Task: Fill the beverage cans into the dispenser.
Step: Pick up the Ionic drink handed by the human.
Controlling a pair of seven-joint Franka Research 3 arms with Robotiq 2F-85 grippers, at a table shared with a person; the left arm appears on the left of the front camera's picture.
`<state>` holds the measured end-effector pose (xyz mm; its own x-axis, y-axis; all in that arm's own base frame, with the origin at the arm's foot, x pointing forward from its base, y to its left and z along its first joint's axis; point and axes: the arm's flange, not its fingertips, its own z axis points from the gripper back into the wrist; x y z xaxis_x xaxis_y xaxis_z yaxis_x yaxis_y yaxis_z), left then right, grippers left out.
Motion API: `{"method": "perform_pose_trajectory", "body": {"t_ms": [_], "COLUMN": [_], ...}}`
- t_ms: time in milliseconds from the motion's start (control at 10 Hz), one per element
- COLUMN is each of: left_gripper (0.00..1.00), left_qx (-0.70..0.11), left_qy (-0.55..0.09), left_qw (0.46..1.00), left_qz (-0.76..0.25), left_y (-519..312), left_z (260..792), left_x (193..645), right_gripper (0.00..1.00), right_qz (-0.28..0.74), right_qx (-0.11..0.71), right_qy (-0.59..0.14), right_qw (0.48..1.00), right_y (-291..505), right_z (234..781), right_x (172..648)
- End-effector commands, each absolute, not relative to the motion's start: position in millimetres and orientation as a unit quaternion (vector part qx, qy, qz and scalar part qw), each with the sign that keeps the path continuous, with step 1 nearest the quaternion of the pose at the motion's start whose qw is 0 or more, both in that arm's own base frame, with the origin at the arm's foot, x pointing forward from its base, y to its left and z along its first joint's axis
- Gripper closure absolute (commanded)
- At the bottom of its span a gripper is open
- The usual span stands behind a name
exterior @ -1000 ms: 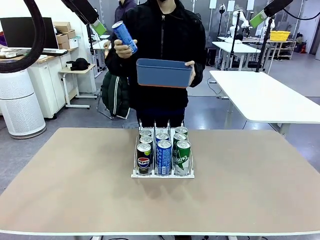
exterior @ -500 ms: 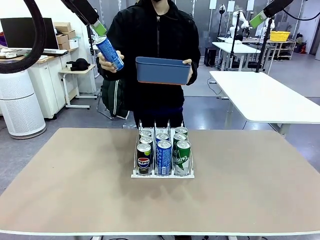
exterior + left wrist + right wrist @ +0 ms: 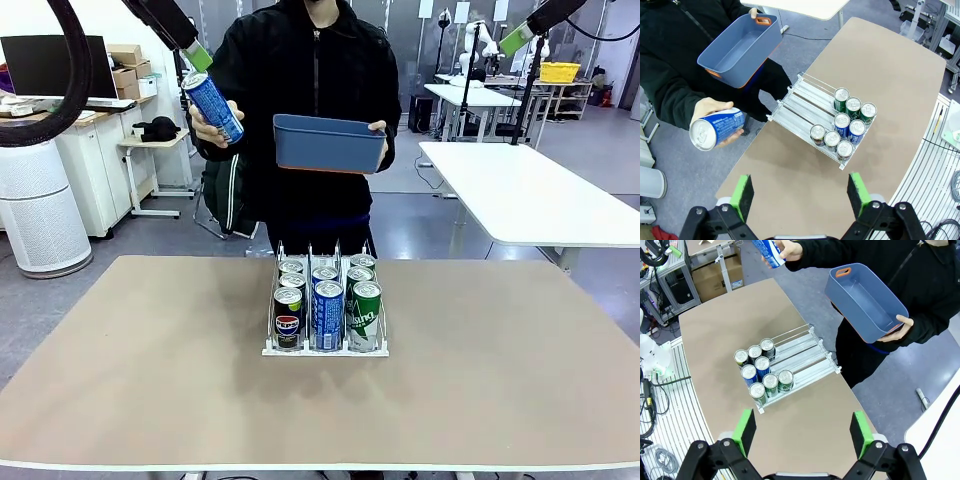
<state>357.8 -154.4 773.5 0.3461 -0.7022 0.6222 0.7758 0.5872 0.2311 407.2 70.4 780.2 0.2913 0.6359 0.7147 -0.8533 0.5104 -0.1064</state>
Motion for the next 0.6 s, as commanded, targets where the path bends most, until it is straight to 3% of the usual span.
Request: {"method": "perform_pose_trajectory", "body": {"t_ms": [0,500], "left_gripper": [0.0,0.0], "left_qx": [-0.058,-0.058], "left_qy": [-0.35,-0.35], "left_qw": [0.818,0.818], "left_qz": [-0.453,-0.453], "left_y": [-154.0,-154.0], "left_z": [772.6,772.6], "left_x": [358.3,358.3], "right_gripper": [0.0,0.0], "right_qz": [0.473,0.473], "right_qx": [0.153,0.153], "right_qy": [-0.36,-0.36], "right_qw": [0.789,0.789], "right_y": [69.1,69.1], "right_z": [780.2,780.2], "right_x": [406.5,406.5]}}
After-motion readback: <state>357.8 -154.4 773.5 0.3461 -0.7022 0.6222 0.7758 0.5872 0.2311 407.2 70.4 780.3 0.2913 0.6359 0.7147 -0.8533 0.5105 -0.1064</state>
